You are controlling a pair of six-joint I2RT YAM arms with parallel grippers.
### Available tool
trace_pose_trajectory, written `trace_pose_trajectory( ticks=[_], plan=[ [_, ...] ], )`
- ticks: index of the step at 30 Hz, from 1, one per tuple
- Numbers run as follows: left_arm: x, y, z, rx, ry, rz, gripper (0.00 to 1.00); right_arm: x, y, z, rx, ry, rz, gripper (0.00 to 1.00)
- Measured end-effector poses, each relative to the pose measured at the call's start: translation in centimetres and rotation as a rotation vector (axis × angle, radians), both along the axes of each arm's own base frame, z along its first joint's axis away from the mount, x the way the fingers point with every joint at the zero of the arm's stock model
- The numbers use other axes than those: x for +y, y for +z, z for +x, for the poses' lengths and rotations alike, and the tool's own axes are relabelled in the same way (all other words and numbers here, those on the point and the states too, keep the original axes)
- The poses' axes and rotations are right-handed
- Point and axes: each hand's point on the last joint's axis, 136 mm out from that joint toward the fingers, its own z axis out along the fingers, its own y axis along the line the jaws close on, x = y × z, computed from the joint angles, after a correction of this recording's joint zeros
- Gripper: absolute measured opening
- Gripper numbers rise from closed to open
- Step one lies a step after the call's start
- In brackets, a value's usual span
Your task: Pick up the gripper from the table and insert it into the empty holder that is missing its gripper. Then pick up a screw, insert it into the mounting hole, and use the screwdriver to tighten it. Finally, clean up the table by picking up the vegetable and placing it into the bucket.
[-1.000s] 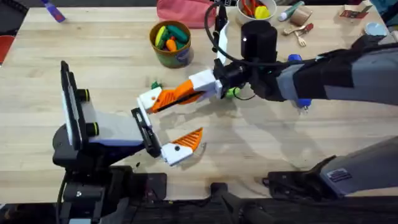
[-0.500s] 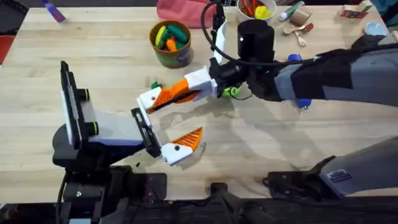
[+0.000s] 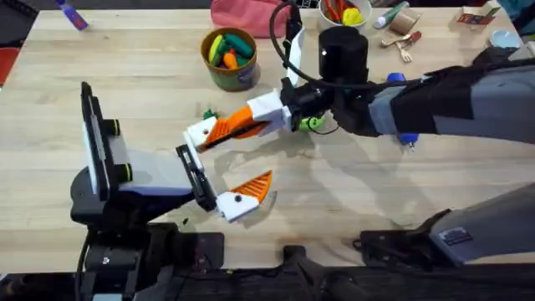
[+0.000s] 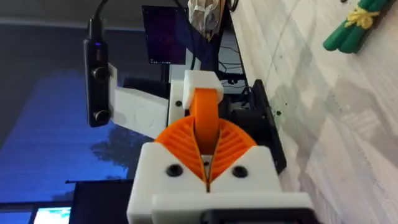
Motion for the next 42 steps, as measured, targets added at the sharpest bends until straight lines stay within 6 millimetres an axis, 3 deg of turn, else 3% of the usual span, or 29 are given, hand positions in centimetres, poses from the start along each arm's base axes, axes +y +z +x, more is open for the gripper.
trace_pose_trajectory(
  ticks=[4,10,11,23,33,42],
  plan=[
    [0.0,0.0,0.0,0.0,0.002,0.0,0.985,0.0,0.0,0.0,0.002,-0.002,-0.002,0.03],
    [0.0,0.0,0.0,-0.004,0.0,0.002,0.986,0.4,-0.4,0.4,0.0,-0.034,-0.019,0.874],
    [0.0,0.0,0.0,-0.004,0.0,0.002,0.986,0.4,-0.4,0.4,-0.003,-0.039,-0.021,0.925],
    [0.0,0.0,0.0,-0.004,-0.001,0.002,0.985,-0.2,-1.0,0.9,0.017,-0.098,-0.084,0.947],
    [0.0,0.0,0.0,-0.005,0.0,0.002,0.985,-6.7,2.3,2.7,-0.063,-0.31,-0.283,0.951],
    [0.0,0.0,0.0,-0.004,-0.001,0.002,0.985,-11.0,3.5,3.9,-0.186,-0.426,-0.583,0.954]
  ],
)
